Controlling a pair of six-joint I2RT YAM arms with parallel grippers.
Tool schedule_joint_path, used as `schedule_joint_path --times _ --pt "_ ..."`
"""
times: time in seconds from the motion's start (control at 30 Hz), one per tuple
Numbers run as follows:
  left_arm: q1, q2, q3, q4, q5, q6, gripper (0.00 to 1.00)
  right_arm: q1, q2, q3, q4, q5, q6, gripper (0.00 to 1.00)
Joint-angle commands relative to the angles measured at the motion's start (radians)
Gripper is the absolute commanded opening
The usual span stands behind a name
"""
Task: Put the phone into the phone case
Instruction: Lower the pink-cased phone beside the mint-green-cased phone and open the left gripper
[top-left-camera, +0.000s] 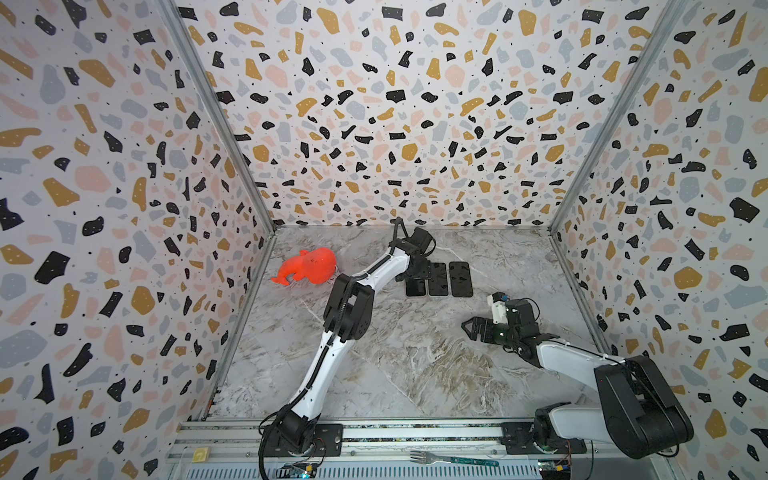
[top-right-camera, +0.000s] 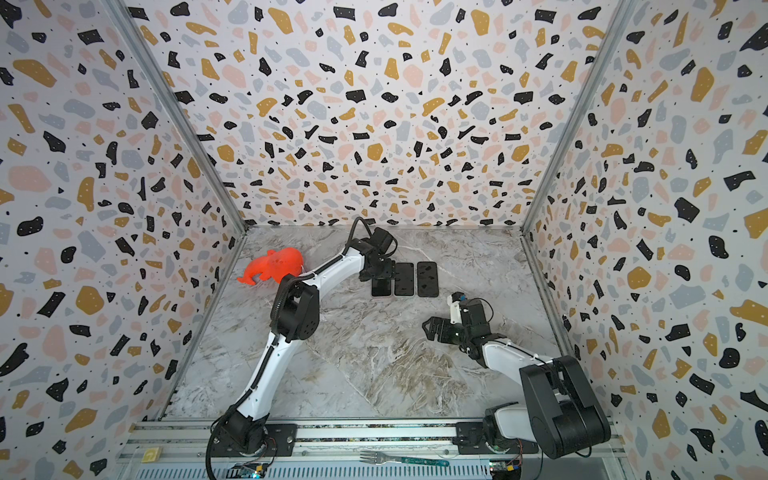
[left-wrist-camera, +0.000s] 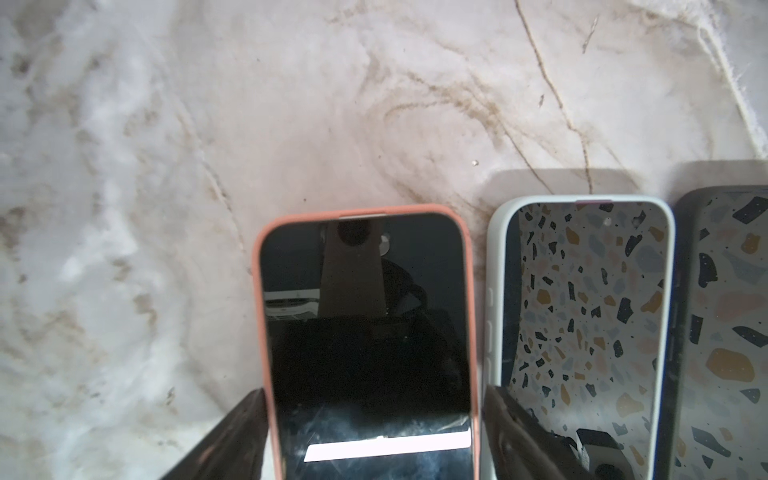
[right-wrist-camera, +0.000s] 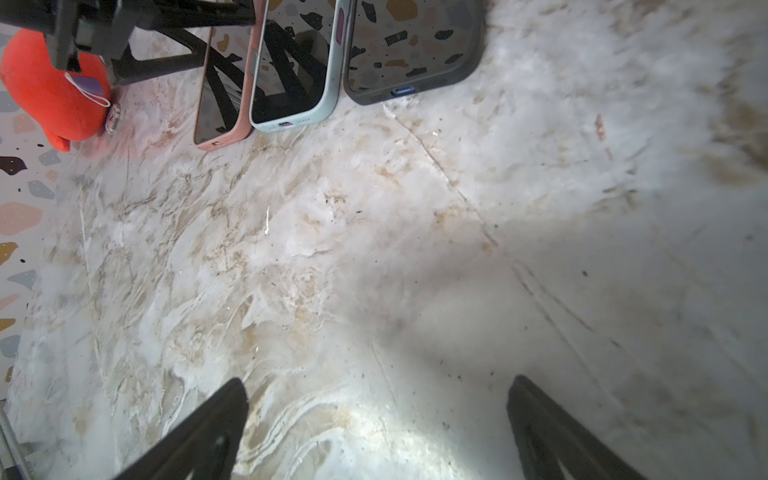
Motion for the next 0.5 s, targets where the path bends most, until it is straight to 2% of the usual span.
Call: schedule_joint_path --times 0.0,0.47 --pt "0.005 -0.014 0.0 0.011 -0.002 0.0 0.81 -0.003 0.0 0.012 -0.038 0.003 0.004 0.99" --pt "0.005 -0.087 0.038 -0.041 -0.035 0.019 0.81 -0.004 -0.034 0.015 -0.055 0.013 0.003 0.99"
